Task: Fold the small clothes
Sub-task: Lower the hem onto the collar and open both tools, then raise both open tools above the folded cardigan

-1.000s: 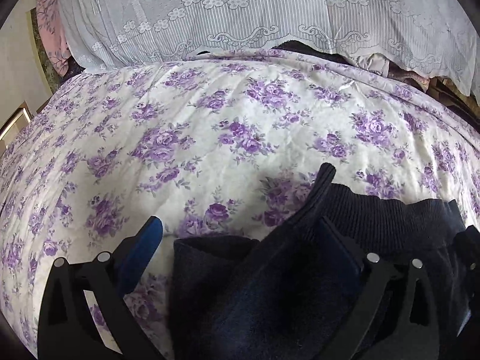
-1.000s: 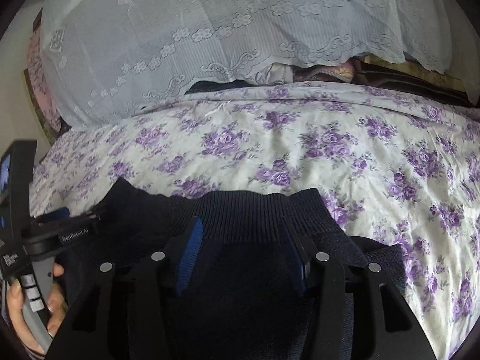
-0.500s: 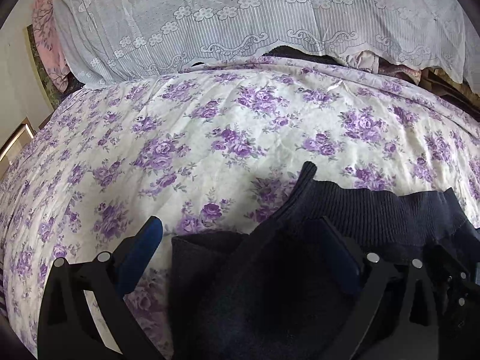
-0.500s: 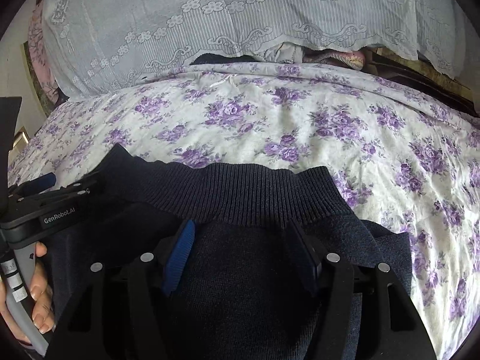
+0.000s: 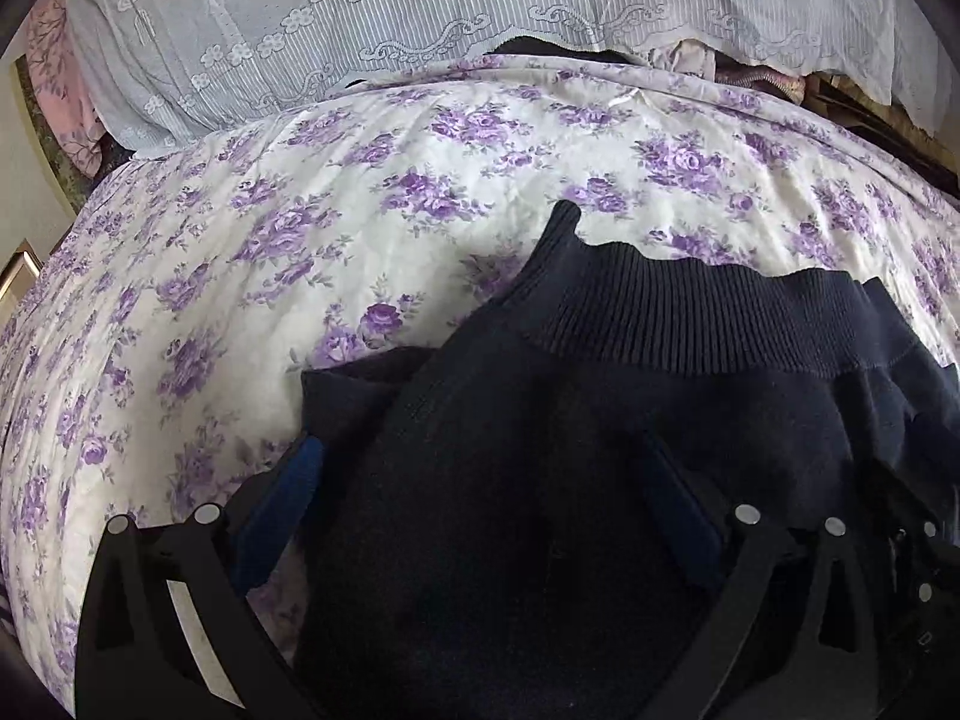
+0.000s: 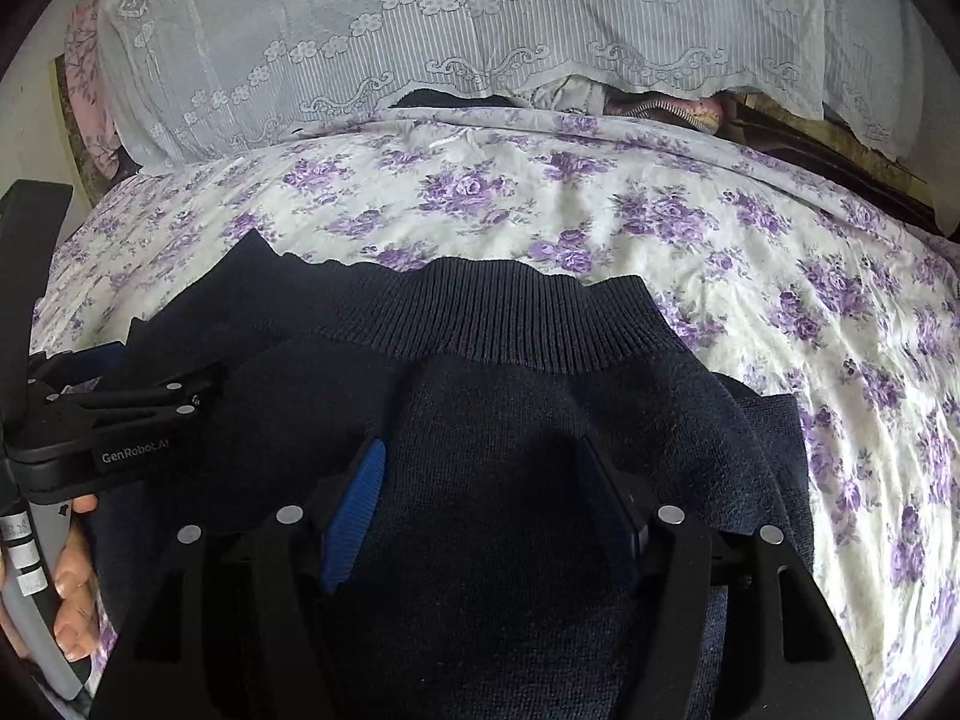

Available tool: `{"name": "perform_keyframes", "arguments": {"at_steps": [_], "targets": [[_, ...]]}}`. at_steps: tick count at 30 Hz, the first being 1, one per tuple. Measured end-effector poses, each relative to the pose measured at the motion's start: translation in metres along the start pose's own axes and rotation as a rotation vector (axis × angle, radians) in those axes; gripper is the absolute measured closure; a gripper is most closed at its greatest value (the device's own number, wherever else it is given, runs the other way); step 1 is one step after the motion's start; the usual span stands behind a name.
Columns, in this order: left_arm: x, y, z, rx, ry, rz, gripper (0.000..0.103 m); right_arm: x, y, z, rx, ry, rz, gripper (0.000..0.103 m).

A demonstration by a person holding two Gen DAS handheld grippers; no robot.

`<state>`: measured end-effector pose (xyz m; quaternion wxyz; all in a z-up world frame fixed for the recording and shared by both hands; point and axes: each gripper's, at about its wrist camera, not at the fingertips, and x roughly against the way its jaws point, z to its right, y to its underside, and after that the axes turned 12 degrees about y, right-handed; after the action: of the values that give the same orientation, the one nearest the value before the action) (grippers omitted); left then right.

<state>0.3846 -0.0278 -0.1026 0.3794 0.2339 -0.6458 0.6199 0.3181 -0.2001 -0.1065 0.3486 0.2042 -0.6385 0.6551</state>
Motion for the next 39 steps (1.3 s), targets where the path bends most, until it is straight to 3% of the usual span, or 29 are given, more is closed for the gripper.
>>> {"name": "perform_keyframes", "arguments": {"at_steps": [7, 8, 10, 13, 18, 24, 28, 32, 34, 36, 39], "targets": [[0.014, -0.028, -0.028, 0.103, 0.044, 0.067, 0.004, 0.012, -0.022, 0.038, -0.134, -0.038, 0.070, 0.039], [0.013, -0.032, -0.032, 0.117, 0.037, 0.071, 0.004, 0.008, -0.024, 0.048, -0.171, -0.049, 0.066, 0.044], [0.004, -0.036, -0.042, 0.139, -0.007, 0.057, 0.004, -0.011, -0.025, 0.071, -0.261, -0.085, 0.009, 0.077], [-0.031, -0.033, -0.052, 0.155, -0.048, -0.067, 0.004, -0.049, -0.017, 0.093, -0.356, -0.105, -0.102, 0.097], [-0.024, -0.031, -0.040, 0.099, -0.109, -0.028, 0.004, -0.043, -0.016, 0.089, -0.358, -0.092, -0.071, 0.097], [0.019, -0.017, -0.036, 0.162, 0.056, 0.058, 0.004, 0.006, -0.015, 0.092, -0.402, -0.120, 0.040, 0.091], [0.036, 0.006, -0.010, 0.082, 0.091, 0.043, 0.004, 0.032, -0.003, 0.066, -0.325, -0.167, 0.043, 0.091], [0.044, 0.040, 0.017, -0.003, 0.082, 0.012, 0.004, 0.047, 0.025, 0.034, -0.206, -0.156, 0.016, 0.091], [0.047, 0.062, 0.027, -0.049, 0.035, -0.003, 0.004, 0.042, 0.043, 0.018, -0.146, -0.122, -0.035, 0.090], [0.051, 0.075, 0.032, -0.086, -0.003, 0.010, 0.004, 0.045, 0.056, 0.007, -0.084, -0.069, -0.003, 0.090], [0.059, 0.084, 0.030, -0.083, -0.004, 0.012, 0.004, 0.050, 0.061, 0.012, -0.098, -0.077, -0.013, 0.090]]}}
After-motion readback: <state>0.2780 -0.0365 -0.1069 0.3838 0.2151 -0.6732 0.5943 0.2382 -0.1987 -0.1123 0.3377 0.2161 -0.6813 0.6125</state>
